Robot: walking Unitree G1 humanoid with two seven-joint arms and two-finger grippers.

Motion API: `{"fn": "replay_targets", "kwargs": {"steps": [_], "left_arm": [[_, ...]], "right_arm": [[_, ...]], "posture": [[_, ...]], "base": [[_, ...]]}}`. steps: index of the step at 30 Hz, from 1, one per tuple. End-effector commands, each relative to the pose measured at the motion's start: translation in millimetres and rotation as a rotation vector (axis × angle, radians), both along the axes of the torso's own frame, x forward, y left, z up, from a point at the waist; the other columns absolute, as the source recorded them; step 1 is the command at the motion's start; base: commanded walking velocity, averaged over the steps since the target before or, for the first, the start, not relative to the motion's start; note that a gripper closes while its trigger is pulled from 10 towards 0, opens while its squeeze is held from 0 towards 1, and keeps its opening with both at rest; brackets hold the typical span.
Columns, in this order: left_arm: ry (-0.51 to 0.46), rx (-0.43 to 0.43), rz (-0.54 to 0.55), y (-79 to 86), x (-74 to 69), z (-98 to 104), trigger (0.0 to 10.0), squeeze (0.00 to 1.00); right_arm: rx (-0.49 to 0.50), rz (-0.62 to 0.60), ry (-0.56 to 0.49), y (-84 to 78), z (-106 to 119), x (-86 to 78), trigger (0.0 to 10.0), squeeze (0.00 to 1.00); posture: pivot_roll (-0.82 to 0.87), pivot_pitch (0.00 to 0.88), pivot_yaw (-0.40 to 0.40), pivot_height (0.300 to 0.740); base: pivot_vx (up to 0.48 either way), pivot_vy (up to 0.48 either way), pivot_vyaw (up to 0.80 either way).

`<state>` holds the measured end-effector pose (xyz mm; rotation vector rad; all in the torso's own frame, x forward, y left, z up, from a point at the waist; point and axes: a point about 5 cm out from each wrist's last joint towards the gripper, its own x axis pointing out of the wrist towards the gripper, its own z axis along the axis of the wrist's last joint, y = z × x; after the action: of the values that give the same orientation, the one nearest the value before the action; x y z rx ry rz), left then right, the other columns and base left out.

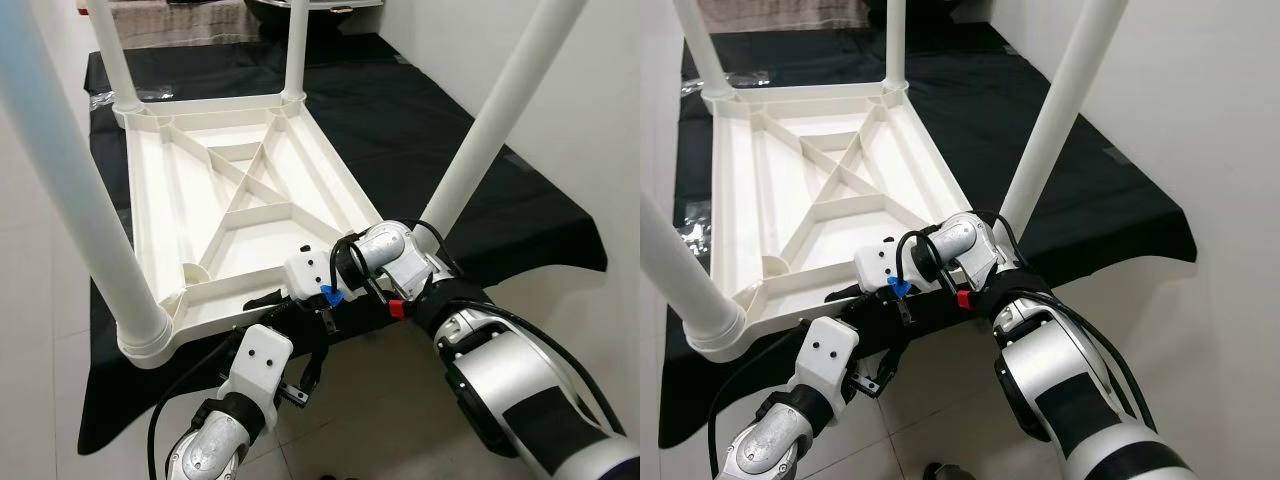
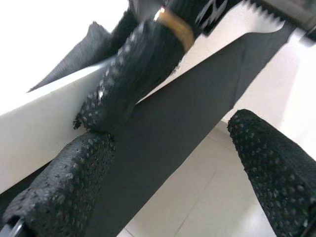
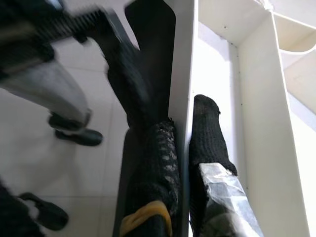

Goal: Building children table

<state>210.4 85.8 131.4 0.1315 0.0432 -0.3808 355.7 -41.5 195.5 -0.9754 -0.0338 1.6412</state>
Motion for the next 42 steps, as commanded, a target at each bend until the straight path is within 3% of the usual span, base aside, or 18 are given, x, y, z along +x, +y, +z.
{"fn": "replay_targets", "kwargs": {"steps": [1,7,8,11,12,17,18,20,23,24,25,30,31,32,33,38,39,42], "left_arm": [[0.032,0.004,-0.001,-0.8,-1.5,-5.9,10.0,0.00],[0.028,0.003,-0.001,-1.2,-1.2,-5.4,10.0,0.00],[0.029,0.004,-0.001,-1.3,-1.0,-5.5,10.0,0.00],[0.029,0.004,-0.001,-1.3,-1.0,-5.5,10.0,0.00],[0.029,0.006,-0.001,-1.5,-0.9,-5.6,10.0,0.00],[0.030,0.007,0.002,-1.4,-0.7,-6.4,10.0,0.00],[0.031,0.007,0.001,-1.3,0.0,-6.9,10.0,0.00],[0.032,0.008,0.001,-1.3,0.3,-7.4,10.0,0.00],[0.032,0.008,0.001,-1.4,0.7,-7.7,10.0,0.00],[0.032,0.008,0.002,-1.4,1.1,-8.0,10.0,0.00],[0.031,0.006,0.005,-1.1,2.0,-7.9,10.0,0.00],[0.027,0.009,0.008,-0.8,3.0,-8.3,10.0,0.00],[0.017,0.011,0.020,1.6,5.1,-8.6,10.0,0.00],[0.017,0.011,0.020,1.6,5.1,-8.6,10.0,0.00],[0.012,0.015,0.029,3.6,6.7,-8.9,10.0,0.00],[0.006,0.018,0.038,6.1,9.5,-10.0,10.0,0.00],[0.002,0.001,0.066,10.5,12.5,-9.6,10.0,0.00],[-0.001,-0.008,0.083,14.0,15.6,-9.9,10.0,0.00]], "right_arm": [[0.112,-0.079,-0.123,5.6,30.9,10.6,10.0,0.00],[0.145,-0.255,-0.153,1.6,32.5,23.0,10.0,0.00],[0.162,-0.299,-0.156,0.4,33.9,26.0,10.0,0.91],[0.162,-0.299,-0.156,0.4,33.9,26.0,10.0,0.91],[0.158,-0.321,-0.166,-1.1,34.8,27.9,10.0,1.00],[0.194,-0.375,-0.207,-6.3,42.4,32.6,10.0,1.00],[0.194,-0.364,-0.165,-12.6,41.8,32.2,10.0,0.00],[0.198,-0.356,-0.126,-15.2,41.3,31.5,10.0,0.00],[0.287,-0.434,-0.014,-18.8,44.2,35.4,10.0,0.00],[0.332,-0.481,0.038,-19.8,45.3,37.7,10.0,0.00],[0.497,-0.596,0.130,-24.0,50.2,43.3,10.0,0.00],[0.640,-0.706,0.131,-33.1,53.2,48.3,10.0,0.00],[0.810,-0.856,0.161,-44.5,54.4,53.6,10.0,0.00],[0.810,-0.856,0.161,-44.5,54.4,53.6,10.0,0.00],[0.949,-0.948,0.156,-54.4,54.7,55.0,10.0,0.00],[1.042,-1.015,0.098,-65.4,50.7,52.5,10.0,0.00],[1.123,-1.023,0.057,-69.2,42.9,42.0,10.0,0.00],[1.149,-0.998,0.077,-65.8,36.7,31.6,10.0,0.00]], "posture": [[0.04,0.166,-0.135,0.740],[0.03,0.163,-0.135,0.740],[0.04,0.165,-0.136,0.740],[0.04,0.165,-0.136,0.740],[0.04,0.160,-0.136,0.740],[0.04,0.153,-0.137,0.740],[0.04,0.150,-0.135,0.740],[0.04,0.142,-0.137,0.740],[0.04,0.140,-0.138,0.740],[0.04,0.136,-0.138,0.740],[0.04,0.133,-0.138,0.740],[0.04,0.125,-0.136,0.740],[0.04,0.113,-0.127,0.740],[0.04,0.113,-0.127,0.740],[0.04,0.108,-0.121,0.740],[0.04,0.100,-0.114,0.740],[0.05,0.087,-0.105,0.740],[0.05,0.079,-0.099,0.740]], "base": [[0.000,0.000,0.00],[0.000,0.000,0.00],[0.000,0.000,0.00],[0.000,0.000,0.00],[0.000,0.000,0.00],[0.000,0.000,0.00],[0.000,0.000,0.00],[0.000,0.000,0.00],[0.000,0.000,0.00],[0.000,0.000,0.00],[0.000,0.000,0.00],[0.000,0.000,0.00],[0.000,0.000,0.00],[0.000,0.000,0.00],[0.000,0.000,0.00],[0.000,0.000,0.00],[0.000,0.000,0.00],[0.000,0.000,0.00]]}}
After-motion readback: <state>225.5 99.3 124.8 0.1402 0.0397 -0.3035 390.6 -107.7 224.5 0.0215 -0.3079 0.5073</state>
